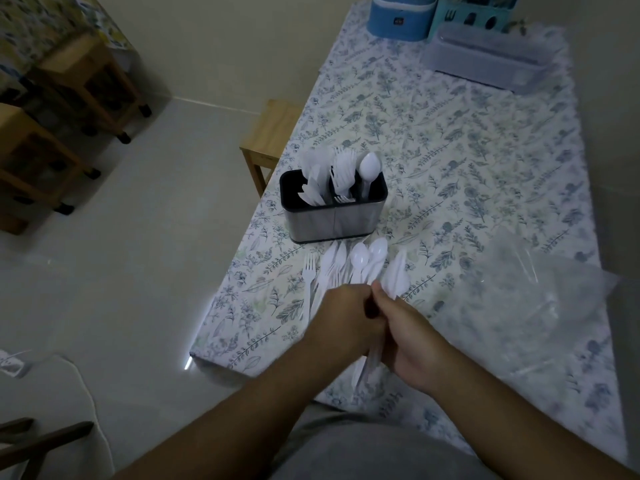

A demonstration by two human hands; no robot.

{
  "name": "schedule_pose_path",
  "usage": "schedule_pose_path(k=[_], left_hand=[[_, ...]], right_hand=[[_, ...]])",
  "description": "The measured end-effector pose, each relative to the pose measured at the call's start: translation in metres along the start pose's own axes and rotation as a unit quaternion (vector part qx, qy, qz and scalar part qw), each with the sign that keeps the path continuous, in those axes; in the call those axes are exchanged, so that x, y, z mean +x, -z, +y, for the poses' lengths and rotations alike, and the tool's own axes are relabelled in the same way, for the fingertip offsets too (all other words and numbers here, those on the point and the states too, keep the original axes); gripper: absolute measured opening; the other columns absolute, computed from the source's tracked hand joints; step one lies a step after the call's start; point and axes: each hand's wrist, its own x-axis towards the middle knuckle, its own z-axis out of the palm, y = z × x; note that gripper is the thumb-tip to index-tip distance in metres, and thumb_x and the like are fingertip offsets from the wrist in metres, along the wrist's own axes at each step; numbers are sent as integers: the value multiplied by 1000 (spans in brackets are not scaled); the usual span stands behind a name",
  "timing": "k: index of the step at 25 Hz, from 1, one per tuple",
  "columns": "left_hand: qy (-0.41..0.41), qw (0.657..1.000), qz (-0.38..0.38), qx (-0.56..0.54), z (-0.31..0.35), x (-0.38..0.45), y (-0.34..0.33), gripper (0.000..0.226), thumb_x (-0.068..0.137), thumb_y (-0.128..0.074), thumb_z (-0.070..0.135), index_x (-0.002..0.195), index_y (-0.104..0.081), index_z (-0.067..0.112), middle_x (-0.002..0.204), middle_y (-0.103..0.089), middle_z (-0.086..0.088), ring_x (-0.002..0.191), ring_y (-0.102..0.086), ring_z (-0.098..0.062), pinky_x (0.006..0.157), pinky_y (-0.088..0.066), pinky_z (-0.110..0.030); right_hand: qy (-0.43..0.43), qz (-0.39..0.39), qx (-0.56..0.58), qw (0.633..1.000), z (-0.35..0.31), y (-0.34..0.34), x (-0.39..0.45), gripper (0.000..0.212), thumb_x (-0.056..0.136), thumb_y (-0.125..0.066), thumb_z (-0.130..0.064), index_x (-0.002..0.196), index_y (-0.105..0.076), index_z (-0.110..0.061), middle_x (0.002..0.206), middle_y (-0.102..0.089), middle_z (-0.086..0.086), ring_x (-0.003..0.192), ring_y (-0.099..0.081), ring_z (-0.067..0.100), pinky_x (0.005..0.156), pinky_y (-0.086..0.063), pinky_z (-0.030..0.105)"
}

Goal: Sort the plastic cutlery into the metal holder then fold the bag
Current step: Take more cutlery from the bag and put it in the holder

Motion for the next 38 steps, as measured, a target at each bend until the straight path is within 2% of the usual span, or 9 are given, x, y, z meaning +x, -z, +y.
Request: schedule_pose_path(k=[4,9,14,16,18,20,27,31,38], left_hand=[[-61,990,73,-106,-6,-18,-23,14,95,-58,16,100,-70,20,90,-71,4,82,-68,-8,71,-56,-26],[94,895,306,-310,-4,-19,-29,9,95,-56,21,102,-59,27,112,-57,2,104,-60,-13,83,-54,-29],[281,720,200,-602,-3,-6,-28,25,101,-46,26,88,-62,12,79,-67,-4,84,-60,-20,82,-47,-32],[251,761,142,-581,-2,-6,-30,29,101,-45,29,90,-63,9,78,-68,-6,83,-62,-21,79,-49,-30],[186,919,154,-312,-17,2,-23,20,101,-48,24,110,-59,9,103,-64,-8,91,-59,-18,73,-47,-21],[134,976,162,-59,-41,13,-13,37,97,-51,20,133,-51,12,127,-50,-7,109,-52,-17,85,-45,-20],[53,997,28,51,-46,20,-36,37,90,-54,19,125,-55,8,114,-50,-9,104,-55,-23,78,-41,-23],[43,992,110,45,-55,17,-19,21,92,-57,9,111,-60,17,108,-53,1,90,-55,-8,74,-42,-12],[109,974,138,140,-85,23,2,55,88,-68,37,131,-48,9,119,-51,-7,106,-53,-20,86,-55,-36]], right_hand=[[34,23,25,999,-6,0,-4,35,103,-54,-33,118,-68,-5,112,-76,19,104,-75,26,94,-57,40],[104,24,-50,993,-9,-26,-7,29,105,-50,-32,110,-67,-8,100,-79,11,97,-76,25,83,-61,41],[165,88,4,982,2,-21,3,26,103,-54,-35,102,-63,-12,87,-72,9,90,-72,23,88,-59,48],[146,101,-90,980,11,-15,6,30,98,-55,-45,98,-63,-16,82,-72,9,86,-73,25,83,-60,48],[136,116,-141,974,9,-6,5,27,102,-50,-42,104,-63,-18,69,-59,2,63,-61,16,62,-53,36],[120,133,-150,972,1,7,3,26,105,-47,-37,113,-62,-17,66,-45,-2,52,-41,11,50,-38,29],[16,97,-89,991,11,20,-3,46,108,-33,-45,112,-66,-12,62,-41,2,48,-29,13,48,-22,27],[42,87,-121,988,11,28,1,38,110,-34,-31,118,-63,-8,69,-43,4,51,-35,13,49,-29,29],[42,76,-146,985,17,29,-3,31,109,-40,-28,110,-68,-14,71,-49,3,59,-45,16,54,-39,32]])
